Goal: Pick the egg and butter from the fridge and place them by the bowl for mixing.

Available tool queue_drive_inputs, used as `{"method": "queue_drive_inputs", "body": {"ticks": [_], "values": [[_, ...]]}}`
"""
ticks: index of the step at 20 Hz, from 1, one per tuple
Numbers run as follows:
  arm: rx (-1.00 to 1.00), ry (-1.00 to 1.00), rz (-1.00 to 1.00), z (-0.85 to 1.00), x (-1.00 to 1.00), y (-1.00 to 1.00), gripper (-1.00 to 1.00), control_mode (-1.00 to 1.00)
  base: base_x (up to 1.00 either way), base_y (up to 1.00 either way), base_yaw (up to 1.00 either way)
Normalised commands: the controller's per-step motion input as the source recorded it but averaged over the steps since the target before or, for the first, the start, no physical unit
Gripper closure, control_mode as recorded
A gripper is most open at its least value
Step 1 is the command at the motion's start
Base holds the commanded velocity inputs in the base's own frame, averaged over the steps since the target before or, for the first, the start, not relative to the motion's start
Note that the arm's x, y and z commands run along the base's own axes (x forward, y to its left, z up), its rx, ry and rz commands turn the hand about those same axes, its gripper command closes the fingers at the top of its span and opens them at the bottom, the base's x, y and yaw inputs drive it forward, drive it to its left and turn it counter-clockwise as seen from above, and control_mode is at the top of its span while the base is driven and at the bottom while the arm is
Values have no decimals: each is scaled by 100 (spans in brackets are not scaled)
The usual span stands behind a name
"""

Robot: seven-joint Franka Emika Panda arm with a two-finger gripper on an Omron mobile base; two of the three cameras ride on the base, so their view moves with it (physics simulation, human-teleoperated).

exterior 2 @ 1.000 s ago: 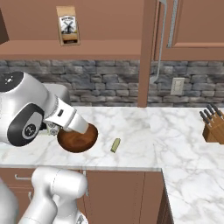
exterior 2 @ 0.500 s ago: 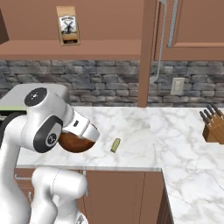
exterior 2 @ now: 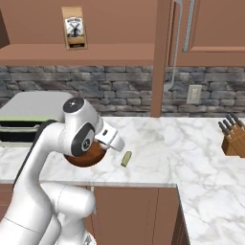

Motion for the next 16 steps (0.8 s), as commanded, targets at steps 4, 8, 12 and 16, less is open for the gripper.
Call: {"method": "queue_drive_inputs", "body": {"ticks": [4, 8, 12, 16], "values": [[0, 8, -6, -44, 57, -30, 100, -100, 0, 0, 0], [0, 4, -4, -52, 44, -27, 100, -100, 0, 0, 0], [3, 0, -1, -51, 45, -20, 100, -100, 0, 0, 0], [5, 7, -1, -51, 49, -14, 100, -100, 0, 0, 0]]}}
